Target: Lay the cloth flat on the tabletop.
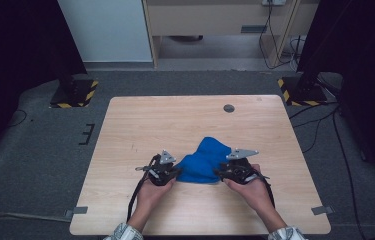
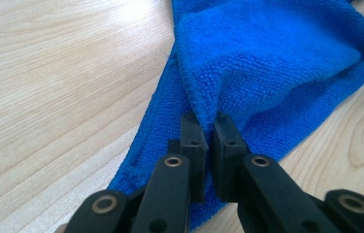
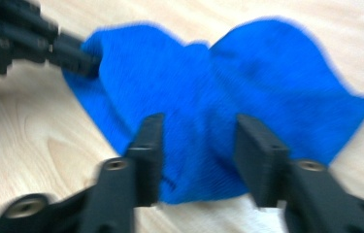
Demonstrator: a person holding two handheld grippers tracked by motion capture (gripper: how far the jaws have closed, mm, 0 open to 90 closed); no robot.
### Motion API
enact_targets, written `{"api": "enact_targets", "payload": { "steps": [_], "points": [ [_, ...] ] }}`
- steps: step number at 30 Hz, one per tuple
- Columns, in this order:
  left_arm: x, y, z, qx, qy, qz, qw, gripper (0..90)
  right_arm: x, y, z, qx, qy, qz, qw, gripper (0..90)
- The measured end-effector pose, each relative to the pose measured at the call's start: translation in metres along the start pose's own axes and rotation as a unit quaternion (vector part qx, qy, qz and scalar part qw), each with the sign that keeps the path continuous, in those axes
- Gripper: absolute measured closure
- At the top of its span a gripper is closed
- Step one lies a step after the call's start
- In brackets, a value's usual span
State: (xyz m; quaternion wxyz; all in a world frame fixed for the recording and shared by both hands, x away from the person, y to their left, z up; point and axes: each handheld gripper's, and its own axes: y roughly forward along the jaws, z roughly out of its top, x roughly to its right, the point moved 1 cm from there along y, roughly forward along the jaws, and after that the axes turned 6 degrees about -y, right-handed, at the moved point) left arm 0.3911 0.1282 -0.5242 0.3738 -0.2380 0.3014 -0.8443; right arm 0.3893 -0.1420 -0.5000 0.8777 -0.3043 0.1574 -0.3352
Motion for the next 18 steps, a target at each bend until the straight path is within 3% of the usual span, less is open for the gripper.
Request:
{"api": "enact_targets", "payload": {
  "steps": [1, 3, 6, 7, 11, 12, 18],
  "points": [
    [-0.001, 0.0, -0.001, 0.0, -0.001, -0.001, 1.0, 84.6, 0.003, -0.006, 0.008, 0.009, 0.0, -0.007, 0.9999, 41.2],
    [-0.001, 0.0, -0.001, 0.0, -0.001, -0.002, 1.0, 84.8, 0.008, -0.008, 0.017, 0.017, 0.0, -0.011, 0.9998, 35.5],
    [-0.002, 0.0, -0.002, 0.0, -0.003, -0.005, 1.0, 84.7, 0.015, -0.004, 0.031, 0.016, 0.006, -0.02, 0.9997, 32.0],
    [-0.003, -0.002, -0.001, 0.002, -0.005, -0.006, 1.0, 84.7, 0.023, 0.005, 0.04, 0.011, 0.007, -0.03, 0.9995, 31.1],
    [-0.003, -0.003, -0.001, 0.005, -0.004, -0.005, 1.0, 85.5, 0.033, 0.024, 0.046, 0.0, 0.012, -0.044, 0.999, 38.7],
    [-0.003, -0.003, -0.001, 0.004, -0.004, -0.005, 1.0, 85.6, 0.036, 0.04, 0.046, -0.007, 0.018, -0.052, 0.9985, 44.0],
    [-0.002, -0.003, -0.001, 0.004, -0.002, -0.007, 1.0, 85.4, 0.029, 0.075, 0.048, -0.041, 0.005, -0.051, 0.9979, 47.2]
  ]
}}
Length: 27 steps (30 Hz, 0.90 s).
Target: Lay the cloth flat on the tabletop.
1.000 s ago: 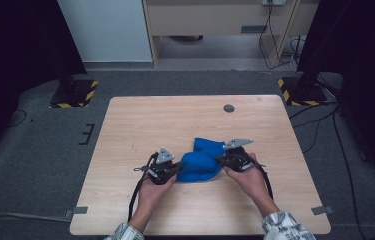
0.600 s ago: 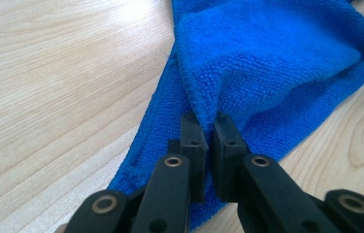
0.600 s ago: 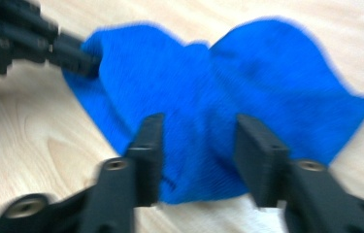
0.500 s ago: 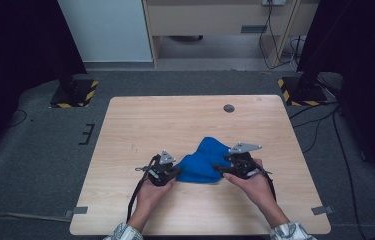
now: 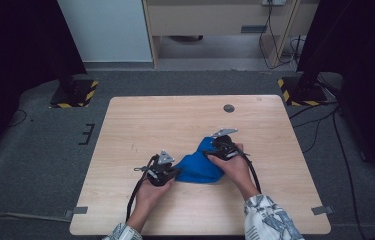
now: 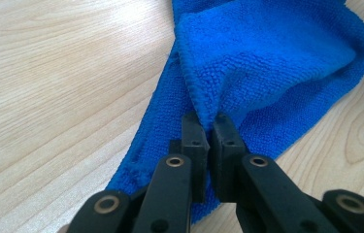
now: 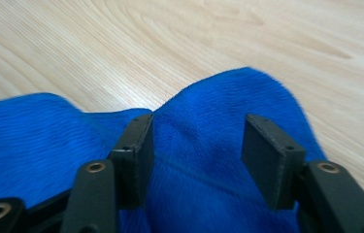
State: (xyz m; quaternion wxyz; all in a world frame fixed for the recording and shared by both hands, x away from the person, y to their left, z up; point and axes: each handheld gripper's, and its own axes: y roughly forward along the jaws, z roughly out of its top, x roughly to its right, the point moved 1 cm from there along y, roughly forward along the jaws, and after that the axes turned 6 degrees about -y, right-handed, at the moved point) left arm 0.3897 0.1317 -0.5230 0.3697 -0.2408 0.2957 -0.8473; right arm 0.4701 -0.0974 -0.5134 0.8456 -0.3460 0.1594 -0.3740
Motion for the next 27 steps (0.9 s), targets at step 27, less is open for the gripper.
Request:
{"api": "enact_targets", "payload": {
  "steps": [27],
  "points": [
    [-0.029, -0.018, 0.002, 0.024, -0.013, 0.045, 0.9986, 85.4, 0.012, -0.054, -0.006, 0.058, 0.008, 0.012, 0.9982, 88.6]
  ]
}}
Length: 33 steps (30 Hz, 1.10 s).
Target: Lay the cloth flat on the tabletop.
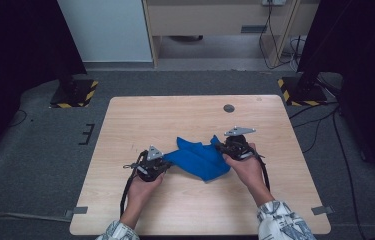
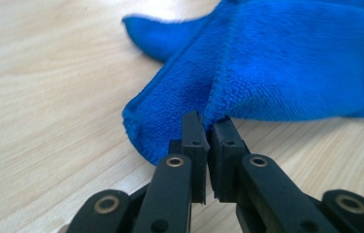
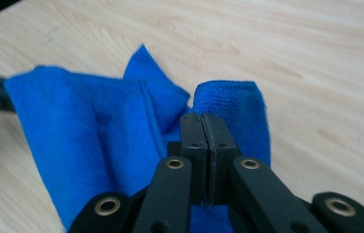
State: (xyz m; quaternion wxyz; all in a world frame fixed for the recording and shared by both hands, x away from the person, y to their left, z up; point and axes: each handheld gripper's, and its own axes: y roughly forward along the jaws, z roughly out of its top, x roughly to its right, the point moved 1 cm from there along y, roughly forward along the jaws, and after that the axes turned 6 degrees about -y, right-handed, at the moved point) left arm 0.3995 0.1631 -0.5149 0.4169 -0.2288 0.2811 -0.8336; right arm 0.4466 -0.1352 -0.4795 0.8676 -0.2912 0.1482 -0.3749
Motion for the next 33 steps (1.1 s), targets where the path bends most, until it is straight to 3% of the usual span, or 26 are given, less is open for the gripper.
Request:
{"api": "enact_targets", "payload": {
  "steps": [3, 6, 7, 8, 11, 13, 16, 19, 23, 24, 25, 26, 27, 28, 29, 33],
  "points": [
    [-0.002, 0.002, -0.001, -0.003, -0.003, 0.0, 1.0, 85.6, 0.001, 0.001, -0.01, -0.008, 0.002, -0.002, 1.0, 87.7],
    [0.0, 0.004, -0.002, -0.014, -0.001, -0.006, 0.9999, 84.2, 0.006, 0.002, -0.013, -0.01, 0.018, -0.012, 0.9997, 70.6],
    [0.0, 0.004, -0.002, -0.014, -0.001, -0.006, 0.9999, 84.3, 0.006, 0.002, -0.013, -0.01, 0.018, -0.012, 0.9997, 70.6],
    [0.002, 0.005, -0.003, -0.019, 0.004, -0.008, 0.9998, 84.3, 0.007, -0.002, -0.012, -0.003, 0.021, -0.024, 0.9995, 60.6],
    [0.002, 0.007, -0.003, -0.02, 0.003, -0.008, 0.9998, 83.5, 0.006, -0.005, -0.01, 0.002, 0.018, -0.031, 0.9994, 56.3],
    [0.002, 0.007, -0.003, -0.019, 0.001, -0.006, 0.9998, 83.1, 0.0, -0.005, -0.006, 0.006, 0.004, -0.029, 0.9996, 56.5],
    [0.002, 0.005, -0.002, -0.014, 0.001, -0.005, 0.9999, 83.3, -0.008, 0.004, -0.001, -0.002, -0.012, -0.012, 0.9999, 56.2],
    [0.002, 0.003, -0.001, -0.005, -0.002, -0.009, 0.9999, 84.3, -0.025, 0.027, 0.009, -0.017, -0.028, 0.013, 0.9994, 50.1],
    [0.003, 0.003, -0.001, -0.004, -0.002, -0.012, 0.9999, 84.9, -0.034, 0.046, 0.014, -0.038, -0.039, 0.007, 0.9985, 43.5],
    [0.003, 0.003, -0.001, -0.004, -0.001, -0.012, 0.9999, 85.0, -0.034, 0.057, 0.013, -0.063, -0.037, 0.005, 0.9973, 42.2],
    [0.004, 0.002, -0.001, -0.003, -0.001, -0.014, 0.9999, 85.0, -0.034, 0.06, 0.013, -0.074, -0.036, 0.008, 0.9966, 46.7],
    [0.004, 0.002, -0.001, -0.002, -0.002, -0.014, 0.9999, 84.8, -0.034, 0.062, 0.012, -0.079, -0.041, 0.016, 0.9959, 58.5],
    [0.004, 0.002, -0.001, -0.002, -0.002, -0.014, 0.9999, 84.7, -0.034, 0.062, 0.012, -0.079, -0.041, 0.016, 0.9959, 58.5],
    [0.004, 0.001, -0.001, 0.001, -0.005, -0.015, 0.9999, 84.9, -0.038, 0.059, 0.012, -0.077, -0.055, 0.035, 0.9948, 73.7],
    [0.004, 0.001, -0.001, 0.003, -0.006, -0.016, 0.9999, 85.0, -0.039, 0.057, 0.012, -0.072, -0.061, 0.038, 0.9948, 79.5],
    [0.004, 0.0, 0.0, 0.004, -0.006, -0.015, 0.9999, 85.8, -0.039, 0.044, 0.012, -0.056, -0.066, 0.047, 0.9951, 83.4]
  ]
}}
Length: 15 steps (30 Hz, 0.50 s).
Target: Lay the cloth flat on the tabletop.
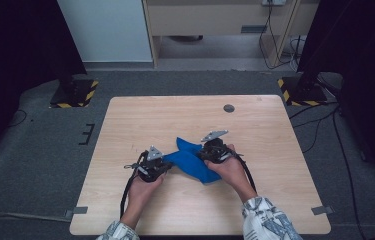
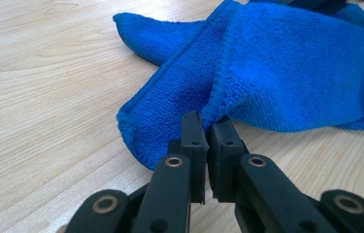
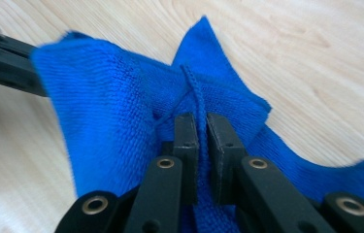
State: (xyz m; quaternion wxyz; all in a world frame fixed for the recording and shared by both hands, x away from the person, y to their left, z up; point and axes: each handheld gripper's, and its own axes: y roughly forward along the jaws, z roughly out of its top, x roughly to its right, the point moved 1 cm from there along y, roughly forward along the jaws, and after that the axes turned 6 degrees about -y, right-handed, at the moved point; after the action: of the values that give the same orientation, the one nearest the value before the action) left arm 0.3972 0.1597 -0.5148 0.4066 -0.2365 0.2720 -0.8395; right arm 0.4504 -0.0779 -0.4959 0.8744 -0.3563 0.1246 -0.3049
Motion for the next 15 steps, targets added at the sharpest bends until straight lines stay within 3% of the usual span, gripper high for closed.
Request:
{"api": "enact_targets", "payload": {
  "steps": [2, 3, 4, 7, 8, 9, 10, 11, 12, 13, 14, 15],
  "points": [
    [0.001, -0.001, 0.0, 0.0, 0.001, 0.001, 1.0, 86.2, 0.002, -0.018, -0.005, 0.028, 0.01, -0.006, 0.9995, 84.5],
    [0.001, -0.001, 0.0, 0.0, 0.001, 0.001, 1.0, 86.2, 0.002, -0.018, -0.005, 0.028, 0.01, -0.006, 0.9995, 84.5],
    [0.001, 0.001, 0.0, -0.002, 0.003, 0.002, 1.0, 86.0, 0.005, -0.032, -0.012, 0.049, 0.016, -0.011, 0.9986, 86.6],
    [0.003, 0.003, -0.001, -0.003, 0.005, 0.0, 1.0, 84.7, 0.012, -0.054, -0.026, 0.073, 0.027, -0.02, 0.9967, 87.9],
    [0.003, 0.003, -0.001, -0.003, 0.005, 0.0, 1.0, 83.5, 0.012, -0.054, -0.026, 0.073, 0.027, -0.02, 0.9967, 87.9],
    [0.005, 0.004, 0.0, 0.0, 0.011, -0.002, 0.9999, 80.0, 0.018, -0.067, -0.039, 0.087, 0.041, -0.026, 0.995, 87.9],
    [0.007, 0.005, 0.001, 0.004, 0.01, 0.004, 0.9999, 75.3, 0.02, -0.07, -0.043, 0.093, 0.046, -0.028, 0.9943, 87.9],
    [0.007, 0.005, 0.001, 0.004, 0.01, 0.004, 0.9999, 62.6, 0.022, -0.075, -0.051, 0.097, 0.056, -0.027, 0.9933, 87.8],
    [0.007, 0.005, 0.001, 0.008, 0.004, 0.007, 0.9999, 62.6, 0.022, -0.075, -0.051, 0.097, 0.056, -0.027, 0.9933, 87.8],
    [0.007, 0.004, 0.002, 0.016, -0.002, 0.003, 0.9999, 53.0, 0.022, -0.077, -0.055, 0.102, 0.059, -0.026, 0.9927, 87.8],
    [0.007, 0.002, 0.003, 0.03, -0.005, -0.006, 0.9995, 51.7, 0.022, -0.085, -0.068, 0.121, 0.067, -0.023, 0.9901, 87.7],
    [0.006, -0.001, 0.004, 0.039, -0.003, -0.005, 0.9992, 51.7, 0.022, -0.085, -0.068, 0.121, 0.067, -0.023, 0.9901, 87.7]
  ]
}}
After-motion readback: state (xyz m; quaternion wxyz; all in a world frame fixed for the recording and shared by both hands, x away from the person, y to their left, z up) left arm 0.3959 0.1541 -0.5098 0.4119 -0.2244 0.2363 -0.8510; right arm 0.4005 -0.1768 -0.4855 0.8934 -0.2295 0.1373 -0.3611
